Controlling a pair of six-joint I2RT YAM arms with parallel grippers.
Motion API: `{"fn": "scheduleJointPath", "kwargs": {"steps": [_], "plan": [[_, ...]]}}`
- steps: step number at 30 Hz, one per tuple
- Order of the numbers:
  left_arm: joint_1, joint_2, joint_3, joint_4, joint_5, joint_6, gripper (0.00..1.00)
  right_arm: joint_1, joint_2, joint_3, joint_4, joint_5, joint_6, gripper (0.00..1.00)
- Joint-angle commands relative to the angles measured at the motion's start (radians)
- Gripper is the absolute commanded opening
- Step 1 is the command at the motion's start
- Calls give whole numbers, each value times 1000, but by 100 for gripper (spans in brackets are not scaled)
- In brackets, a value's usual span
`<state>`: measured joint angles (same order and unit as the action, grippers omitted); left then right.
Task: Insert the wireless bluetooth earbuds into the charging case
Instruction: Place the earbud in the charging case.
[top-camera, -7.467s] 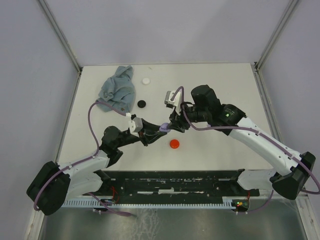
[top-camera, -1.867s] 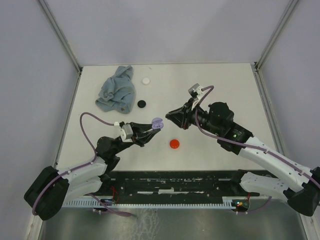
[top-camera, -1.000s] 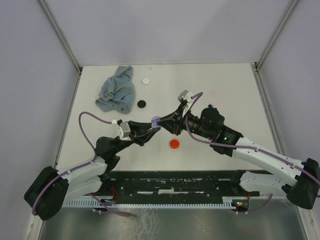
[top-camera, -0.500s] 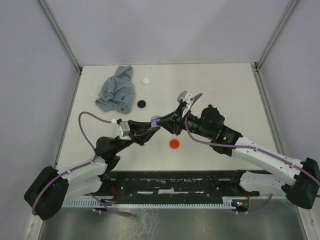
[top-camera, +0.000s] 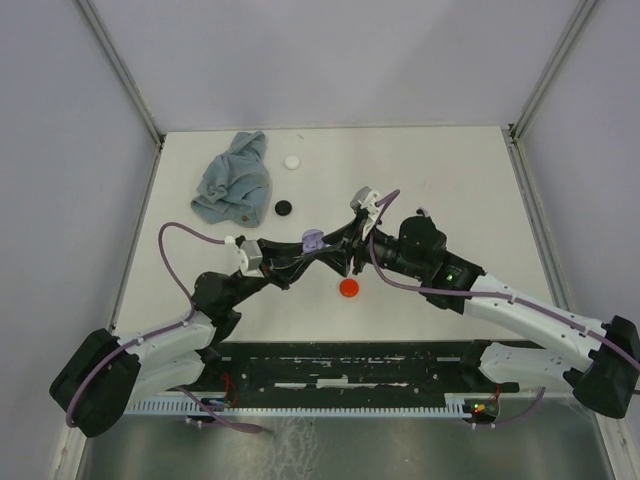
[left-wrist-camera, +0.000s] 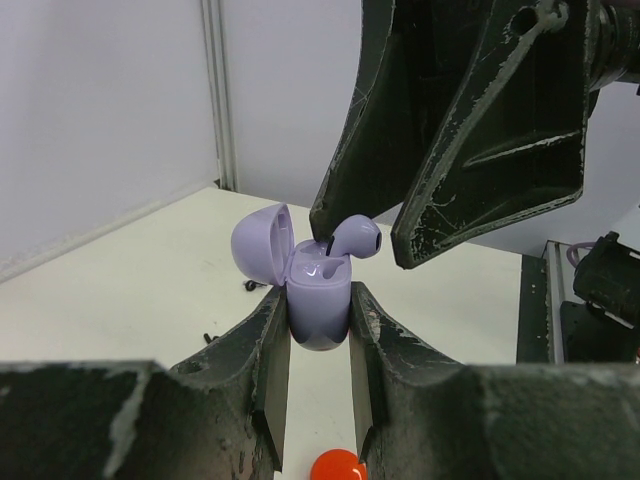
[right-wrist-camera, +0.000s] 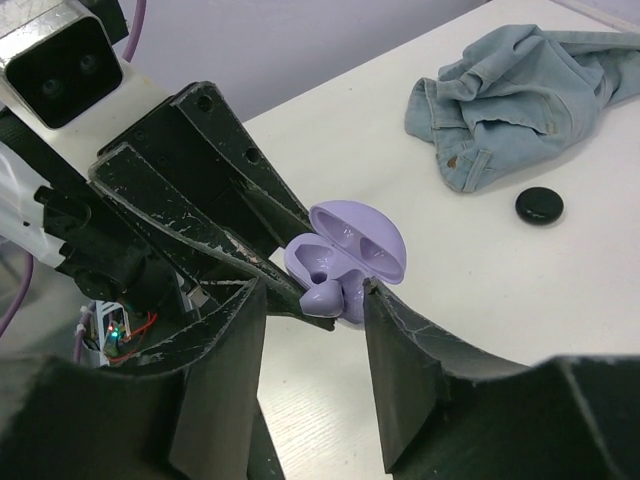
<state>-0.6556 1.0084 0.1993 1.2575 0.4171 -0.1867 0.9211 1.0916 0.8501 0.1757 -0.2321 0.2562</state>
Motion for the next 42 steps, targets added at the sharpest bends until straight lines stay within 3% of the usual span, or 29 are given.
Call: {"fn": "scheduleJointPath", "kwargs": {"steps": [1,16,38,42], "plan": [[4,3,34,48,-31,-27,3,5,-46,16,-28,67,-5,55],[4,21,39,25,-40,-9,3,5,-38,104,-132,152,6,74],[4,10,43,28,63,-17,3,2,-23,158,-312,364,-122,77],[4,0,36,-4,23,-3,3,-17,-2,184,-376,415,-139,81]]}}
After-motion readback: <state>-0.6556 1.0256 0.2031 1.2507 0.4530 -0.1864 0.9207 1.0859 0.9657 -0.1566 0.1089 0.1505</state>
